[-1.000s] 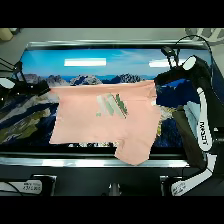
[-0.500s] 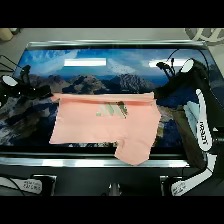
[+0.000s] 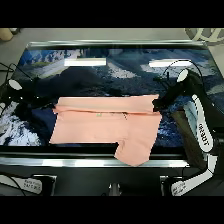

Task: Fold the shirts.

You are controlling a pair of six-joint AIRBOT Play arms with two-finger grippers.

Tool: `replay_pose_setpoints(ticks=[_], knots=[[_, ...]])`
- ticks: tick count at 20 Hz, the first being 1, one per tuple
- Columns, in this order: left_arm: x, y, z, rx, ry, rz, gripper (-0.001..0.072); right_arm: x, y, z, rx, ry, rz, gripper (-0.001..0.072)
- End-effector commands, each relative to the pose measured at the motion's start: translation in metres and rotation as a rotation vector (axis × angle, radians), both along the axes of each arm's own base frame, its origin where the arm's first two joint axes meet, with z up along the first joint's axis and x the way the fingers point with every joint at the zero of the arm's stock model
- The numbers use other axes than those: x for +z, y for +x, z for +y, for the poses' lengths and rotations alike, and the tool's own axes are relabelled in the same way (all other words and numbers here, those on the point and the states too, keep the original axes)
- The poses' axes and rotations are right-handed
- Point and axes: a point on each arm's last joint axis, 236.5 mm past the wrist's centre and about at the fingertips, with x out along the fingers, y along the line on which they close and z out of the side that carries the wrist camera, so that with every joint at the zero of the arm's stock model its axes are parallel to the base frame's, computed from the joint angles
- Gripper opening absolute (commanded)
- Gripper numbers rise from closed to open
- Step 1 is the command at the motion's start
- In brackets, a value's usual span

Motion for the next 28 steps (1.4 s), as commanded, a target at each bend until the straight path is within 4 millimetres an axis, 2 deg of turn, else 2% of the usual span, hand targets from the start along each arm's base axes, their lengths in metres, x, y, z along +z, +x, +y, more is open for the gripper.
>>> replay_pose_setpoints(ticks=[1, 5, 12, 13, 15, 16, 17, 20, 22, 24, 27, 28], knots=[[-0.010, -0.018, -0.007, -0.031, -0.022, 0.084, 0.0027, -0.012, -0.012, 0.002, -0.010, 0.002, 0.041, 0.0019], [-0.012, -0.020, -0.002, -0.036, -0.002, 0.092, 0.0026, -0.019, -0.019, 0.001, -0.027, -0.003, 0.069, 0.0020], [-0.016, -0.036, -0.004, -0.060, -0.016, 0.167, 0.0027, -0.023, -0.007, -0.003, -0.080, -0.031, 0.033, 0.0022], [-0.017, -0.037, -0.004, -0.061, -0.019, 0.172, 0.0065, -0.023, -0.004, -0.002, -0.085, -0.026, 0.024, 0.0056], [-0.014, -0.040, -0.005, -0.063, -0.023, 0.182, 0.0455, -0.018, -0.006, 0.002, -0.085, -0.007, 0.033, 0.0474], [-0.010, -0.042, -0.004, -0.067, -0.025, 0.189, 0.0485, -0.011, -0.009, 0.001, -0.065, -0.005, 0.034, 0.0520], [-0.002, -0.042, -0.002, -0.068, -0.029, 0.191, 0.0485, 0.000, -0.012, -0.004, -0.033, -0.017, 0.023, 0.0543], [0.026, -0.047, 0.016, -0.041, -0.029, 0.174, 0.0473, 0.034, -0.030, -0.041, -0.015, -0.097, 0.007, 0.0562], [0.035, -0.070, 0.037, -0.026, 0.017, 0.213, 0.0452, 0.047, -0.049, -0.063, -0.050, -0.127, 0.021, 0.0534], [0.027, -0.104, 0.045, 0.002, 0.043, 0.268, 0.0452, 0.043, -0.075, -0.072, -0.053, -0.156, 0.030, 0.0531], [-0.008, -0.166, 0.030, 0.025, 0.019, 0.329, 0.0452, 0.023, -0.114, -0.058, -0.049, -0.122, 0.033, 0.0530], [-0.018, -0.181, 0.025, 0.015, 0.016, 0.337, 0.0453, 0.017, -0.124, -0.055, -0.049, -0.114, 0.037, 0.0530]])
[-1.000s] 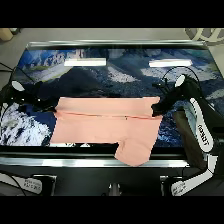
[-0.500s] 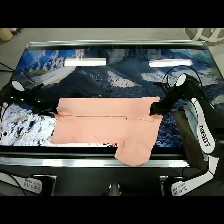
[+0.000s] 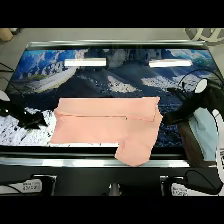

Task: Fold the shirts.

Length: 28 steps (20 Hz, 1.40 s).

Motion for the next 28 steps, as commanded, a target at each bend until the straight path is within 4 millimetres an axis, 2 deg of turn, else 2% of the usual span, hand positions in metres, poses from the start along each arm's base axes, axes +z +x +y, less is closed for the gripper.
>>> replay_pose_setpoints(ticks=[1, 3, 4, 8, 12, 13, 14, 15, 16, 18, 21, 24, 28], knots=[[-0.032, -0.059, -0.012, -0.013, -0.006, 0.042, 0.0452, -0.019, -0.038, 0.004, -0.001, 0.007, 0.007, 0.0529], [-0.043, -0.073, -0.019, -0.015, -0.021, 0.062, 0.0452, -0.027, -0.050, 0.006, 0.004, 0.014, 0.040, 0.0529], [-0.046, -0.074, -0.021, -0.009, -0.026, 0.059, 0.0452, -0.029, -0.052, 0.007, 0.008, 0.016, 0.045, 0.0529], [-0.047, -0.055, -0.033, 0.051, -0.071, -0.004, 0.0452, -0.031, -0.048, 0.006, 0.006, 0.011, 0.026, 0.0529], [-0.051, -0.044, -0.036, 0.084, -0.076, -0.039, 0.0432, -0.032, -0.046, 0.005, 0.005, 0.008, 0.015, 0.0529], [-0.052, -0.045, -0.037, 0.087, -0.076, -0.035, 0.0376, -0.032, -0.045, 0.005, 0.004, 0.008, 0.014, 0.0529], [-0.053, -0.046, -0.038, 0.097, -0.074, -0.029, 0.0273, -0.032, -0.045, 0.005, 0.004, 0.007, 0.012, 0.0529], [-0.055, -0.047, -0.038, 0.113, -0.073, -0.022, 0.0114, -0.032, -0.045, 0.005, 0.004, 0.007, 0.012, 0.0529], [-0.055, -0.047, -0.039, 0.118, -0.074, -0.021, 0.0040, -0.032, -0.046, 0.005, 0.004, 0.008, 0.015, 0.0530], [-0.054, -0.047, -0.040, 0.121, -0.080, -0.023, 0.0027, -0.033, -0.056, 0.017, 0.000, 0.053, 0.039, 0.0530], [-0.053, -0.045, -0.042, 0.110, -0.090, -0.037, 0.0027, -0.043, -0.080, 0.051, -0.031, 0.173, 0.016, 0.0559], [-0.050, -0.044, -0.041, 0.103, -0.088, -0.050, 0.0026, -0.065, -0.110, 0.070, -0.094, 0.233, 0.056, 0.0550], [-0.049, -0.045, -0.042, 0.101, -0.091, -0.048, 0.0027, -0.077, -0.116, 0.086, -0.153, 0.293, 0.050, 0.0531]])
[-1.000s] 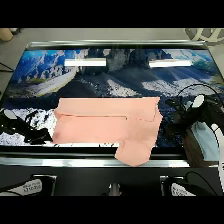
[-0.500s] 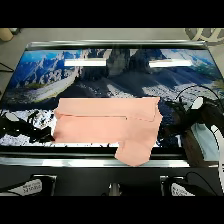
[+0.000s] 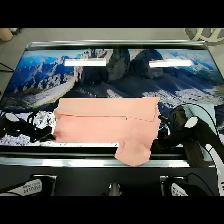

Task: Fold the shirts.

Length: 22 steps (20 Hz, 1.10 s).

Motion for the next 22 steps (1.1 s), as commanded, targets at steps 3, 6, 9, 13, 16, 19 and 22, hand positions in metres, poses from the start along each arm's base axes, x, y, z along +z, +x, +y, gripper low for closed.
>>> replay_pose_setpoints(ticks=[3, 6, 9, 13, 16, 19, 22], knots=[[0.003, -0.002, -0.002, -0.005, -0.011, 0.004, 0.0027, -0.013, 0.001, 0.019, -0.110, 0.063, -0.023, 0.0478], [0.003, -0.002, -0.002, -0.005, -0.011, 0.004, 0.0026, -0.015, 0.009, 0.020, -0.151, 0.061, -0.043, 0.0308], [0.004, 0.001, -0.005, -0.002, -0.023, -0.005, 0.0026, -0.014, 0.009, 0.021, -0.145, 0.065, -0.046, 0.0021], [0.038, 0.036, -0.015, -0.030, -0.076, -0.181, 0.0025, 0.019, 0.041, 0.019, 0.008, 0.094, -0.206, 0.0019], [0.079, 0.072, -0.003, -0.009, -0.027, -0.315, 0.0024, 0.074, 0.103, 0.005, 0.021, 0.042, -0.402, 0.0017], [0.104, 0.105, 0.005, 0.017, 0.007, -0.395, 0.0024, 0.112, 0.167, -0.014, -0.041, -0.027, -0.547, 0.0015], [0.105, 0.137, 0.002, 0.031, 0.008, -0.427, 0.0024, 0.111, 0.218, -0.022, -0.058, -0.035, -0.578, 0.0015]])
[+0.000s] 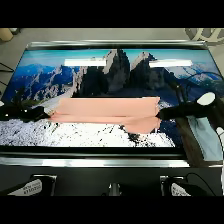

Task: Fold the shirts.

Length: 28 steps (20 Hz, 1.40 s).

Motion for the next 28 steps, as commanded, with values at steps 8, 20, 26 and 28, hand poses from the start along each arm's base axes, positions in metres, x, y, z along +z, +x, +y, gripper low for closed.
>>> replay_pose_setpoints(ticks=[8, 20, 26, 28], knots=[[-0.011, 0.117, -0.006, 0.037, -0.023, -0.027, 0.0026, -0.039, 0.127, -0.016, -0.178, 0.064, -0.066, 0.0017], [-0.035, 0.113, -0.013, 0.014, -0.064, 0.092, 0.0668, -0.063, 0.124, -0.017, -0.105, 0.056, -0.036, 0.0650], [0.045, 0.124, 0.012, 0.063, -0.053, -0.020, 0.0662, -0.077, 0.071, -0.065, -0.007, -0.088, 0.151, 0.0720], [0.069, 0.121, 0.007, 0.045, -0.039, -0.071, 0.0661, -0.080, 0.074, -0.053, -0.020, -0.029, 0.159, 0.0720]])
